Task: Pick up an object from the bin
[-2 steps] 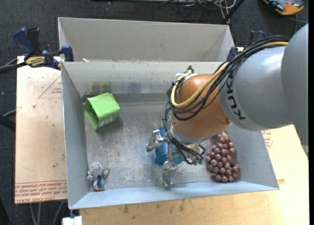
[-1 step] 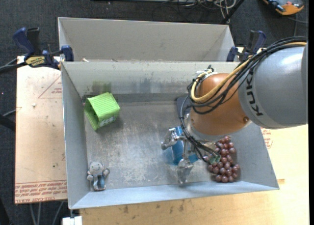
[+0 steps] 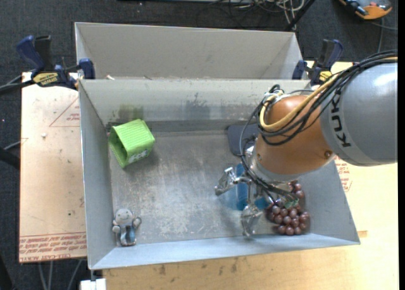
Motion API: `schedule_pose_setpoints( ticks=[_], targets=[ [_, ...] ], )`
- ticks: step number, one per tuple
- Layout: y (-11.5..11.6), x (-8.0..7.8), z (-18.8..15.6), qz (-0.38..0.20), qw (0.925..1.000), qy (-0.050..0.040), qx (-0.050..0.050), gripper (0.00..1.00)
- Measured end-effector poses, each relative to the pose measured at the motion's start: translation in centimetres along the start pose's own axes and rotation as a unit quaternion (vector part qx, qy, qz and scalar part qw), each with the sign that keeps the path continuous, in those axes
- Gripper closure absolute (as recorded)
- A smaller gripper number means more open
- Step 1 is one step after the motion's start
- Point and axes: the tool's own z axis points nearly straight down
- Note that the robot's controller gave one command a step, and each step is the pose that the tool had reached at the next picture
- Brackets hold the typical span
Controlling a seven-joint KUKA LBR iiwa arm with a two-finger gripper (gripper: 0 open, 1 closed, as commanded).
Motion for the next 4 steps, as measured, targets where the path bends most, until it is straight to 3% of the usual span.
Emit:
schedule_pose_setpoints(
  ticks=[2, 3, 4],
  targets=[
    [-2.9, 2.4, 1.9, -0.047, 0.9989, -0.0062, 0.001, 0.00],
    [-5.8, 2.8, 2.3, -0.187, 0.9822, -0.0191, -0.004, 1.00],
    [-5.8, 2.9, 2.3, -0.187, 0.9822, -0.0186, -0.004, 1.00]
  ],
)
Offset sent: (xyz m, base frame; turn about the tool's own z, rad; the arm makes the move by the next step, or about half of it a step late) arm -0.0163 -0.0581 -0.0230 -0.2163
